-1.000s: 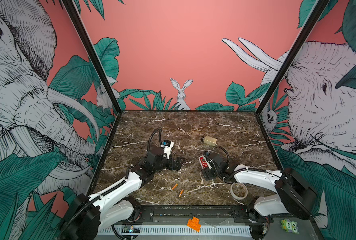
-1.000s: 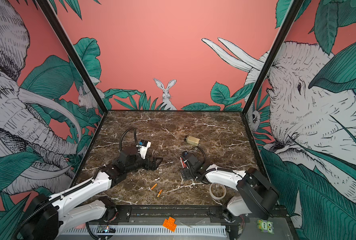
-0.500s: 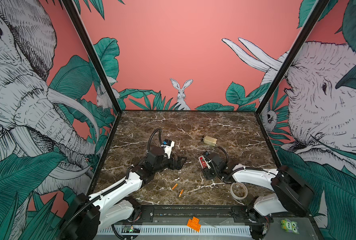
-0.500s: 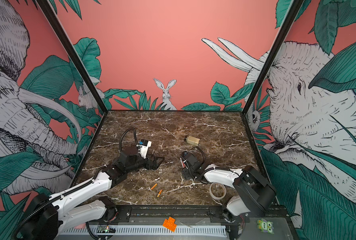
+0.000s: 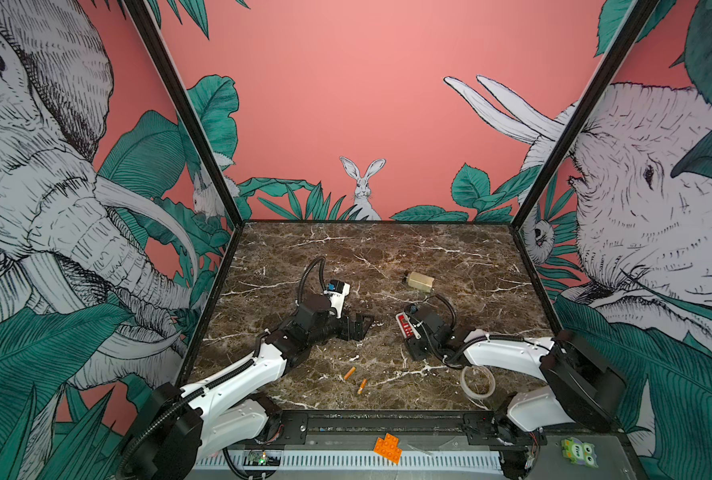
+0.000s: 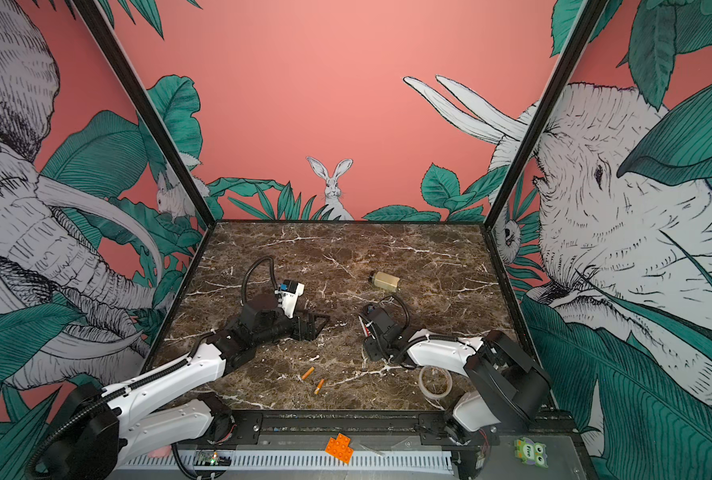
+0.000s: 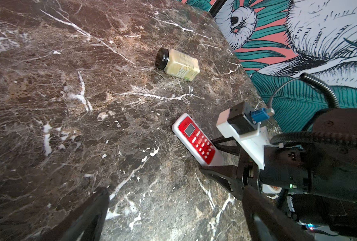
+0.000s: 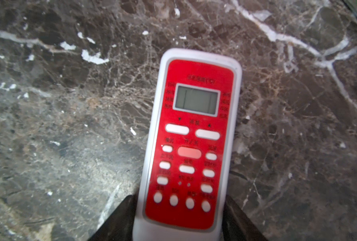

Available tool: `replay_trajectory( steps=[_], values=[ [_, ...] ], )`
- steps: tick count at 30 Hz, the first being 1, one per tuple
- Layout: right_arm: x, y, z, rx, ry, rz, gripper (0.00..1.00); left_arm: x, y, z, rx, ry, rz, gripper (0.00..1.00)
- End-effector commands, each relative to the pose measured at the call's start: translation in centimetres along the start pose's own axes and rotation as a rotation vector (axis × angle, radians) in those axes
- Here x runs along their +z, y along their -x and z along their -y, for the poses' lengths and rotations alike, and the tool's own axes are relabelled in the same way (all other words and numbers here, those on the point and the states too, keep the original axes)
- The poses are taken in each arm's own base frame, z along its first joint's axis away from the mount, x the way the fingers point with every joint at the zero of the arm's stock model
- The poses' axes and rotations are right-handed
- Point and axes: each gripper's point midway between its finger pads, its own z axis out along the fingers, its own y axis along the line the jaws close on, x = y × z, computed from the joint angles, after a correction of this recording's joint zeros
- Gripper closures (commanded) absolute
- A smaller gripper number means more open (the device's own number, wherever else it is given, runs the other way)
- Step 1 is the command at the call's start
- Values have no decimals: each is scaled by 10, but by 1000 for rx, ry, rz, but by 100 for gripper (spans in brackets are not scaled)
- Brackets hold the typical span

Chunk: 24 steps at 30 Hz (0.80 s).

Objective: Load the batteries into the remote control
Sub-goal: 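Lower the right gripper over the red remote and close on its bottom end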

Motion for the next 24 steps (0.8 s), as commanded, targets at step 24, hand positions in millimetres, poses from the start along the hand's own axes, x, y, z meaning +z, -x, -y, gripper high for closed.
replay_trajectory(
  steps=[24],
  values=[
    [-3, -20, 12, 2, -84, -33, 43, 4, -12, -1, 16, 18, -9, 1]
  ],
)
